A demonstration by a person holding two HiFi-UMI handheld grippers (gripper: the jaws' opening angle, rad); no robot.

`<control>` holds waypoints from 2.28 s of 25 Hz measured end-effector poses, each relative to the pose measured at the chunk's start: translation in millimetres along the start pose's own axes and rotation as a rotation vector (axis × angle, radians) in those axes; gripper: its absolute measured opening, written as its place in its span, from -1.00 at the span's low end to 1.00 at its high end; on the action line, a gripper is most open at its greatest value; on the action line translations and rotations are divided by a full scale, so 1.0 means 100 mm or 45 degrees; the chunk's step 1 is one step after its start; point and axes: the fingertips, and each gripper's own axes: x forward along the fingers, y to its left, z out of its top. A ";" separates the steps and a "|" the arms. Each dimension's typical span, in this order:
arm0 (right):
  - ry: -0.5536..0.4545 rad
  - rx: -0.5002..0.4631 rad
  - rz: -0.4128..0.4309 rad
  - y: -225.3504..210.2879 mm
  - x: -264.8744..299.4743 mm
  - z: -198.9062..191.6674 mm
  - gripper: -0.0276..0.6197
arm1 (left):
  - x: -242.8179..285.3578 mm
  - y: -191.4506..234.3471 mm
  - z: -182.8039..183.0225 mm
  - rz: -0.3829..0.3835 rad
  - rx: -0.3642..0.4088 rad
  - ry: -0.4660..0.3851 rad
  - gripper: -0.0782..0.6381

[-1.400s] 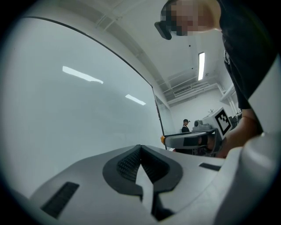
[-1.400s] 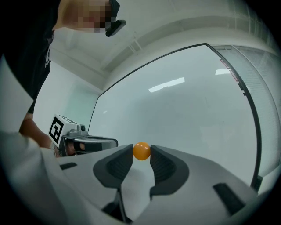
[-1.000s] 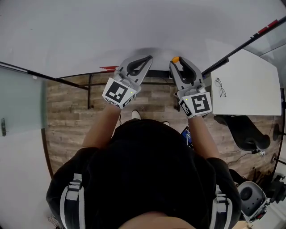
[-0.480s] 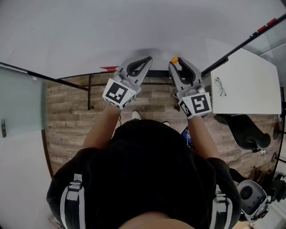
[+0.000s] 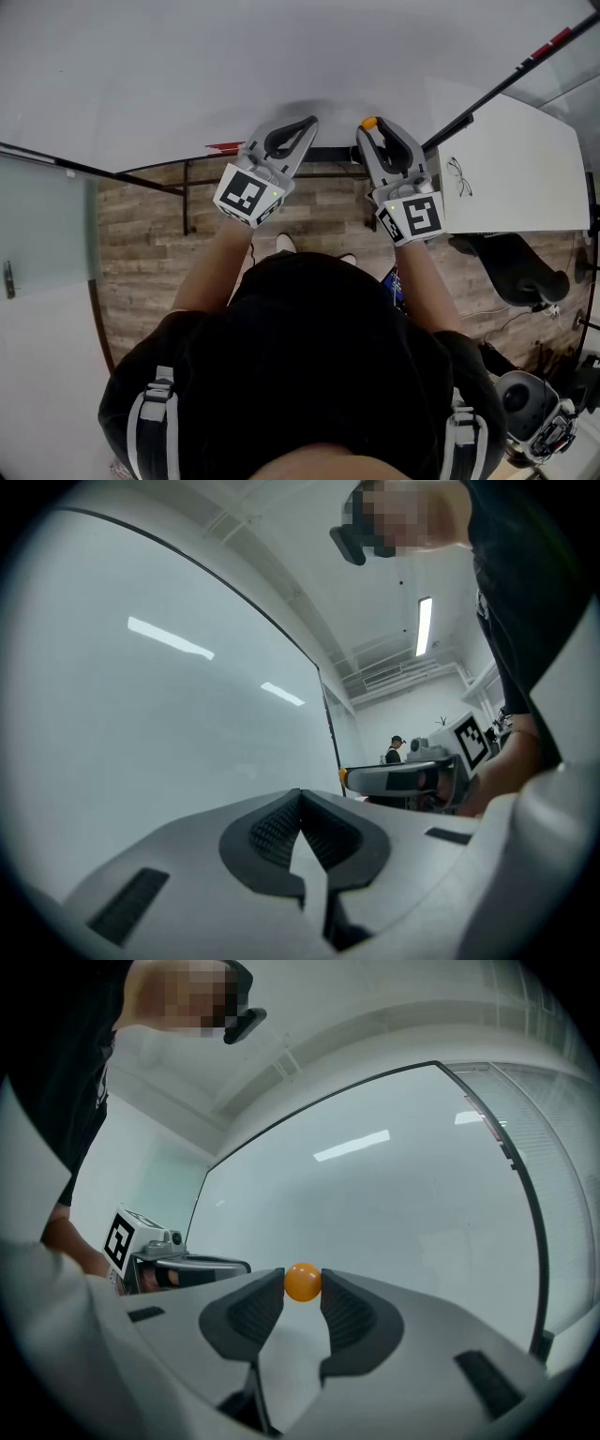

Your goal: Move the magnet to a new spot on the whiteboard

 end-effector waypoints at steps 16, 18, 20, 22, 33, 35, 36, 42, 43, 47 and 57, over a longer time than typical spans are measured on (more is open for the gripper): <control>-0.053 -0.158 -0.326 -1.40 -0.62 0.54 -0.55 | 1.16 -0.46 0.51 -0.161 0.006 -0.049 -0.77; -0.062 -0.173 -0.362 -1.60 -0.70 0.62 -0.55 | 1.32 -0.53 0.59 -0.175 0.014 -0.060 -0.77; -0.067 -0.195 -0.392 -1.77 -0.78 0.70 -0.55 | 1.46 -0.61 0.68 -0.185 0.024 -0.071 -0.77; -0.074 -0.206 -0.415 -1.95 -0.84 0.75 -0.55 | 1.62 -0.68 0.75 -0.193 0.037 -0.083 -0.77; -0.111 -0.176 -0.463 -2.78 -0.77 0.82 -0.55 | 2.50 -0.92 0.92 -0.189 0.090 -0.115 -0.77; -0.115 -0.169 -0.454 -2.82 -0.72 0.82 -0.55 | 2.58 -0.95 0.95 -0.185 0.095 -0.126 -0.77; -0.116 -0.169 -0.451 -2.83 -0.70 0.82 -0.55 | 2.60 -0.96 0.96 -0.182 0.099 -0.132 -0.77; -0.108 -0.170 -0.453 -2.84 -0.63 0.83 -0.55 | 2.59 -0.96 1.02 -0.165 0.116 -0.146 -0.77; -0.108 -0.172 -0.451 -2.83 -0.62 0.83 -0.55 | 2.58 -0.96 1.02 -0.166 0.110 -0.146 -0.77; -0.109 -0.206 -0.455 -2.79 -0.64 0.86 -0.55 | 2.55 -0.99 1.03 -0.180 0.083 -0.151 -0.77; -0.067 -0.321 -0.513 -2.79 -0.61 0.86 -0.54 | 2.62 -1.05 1.03 -0.210 0.090 -0.151 -0.77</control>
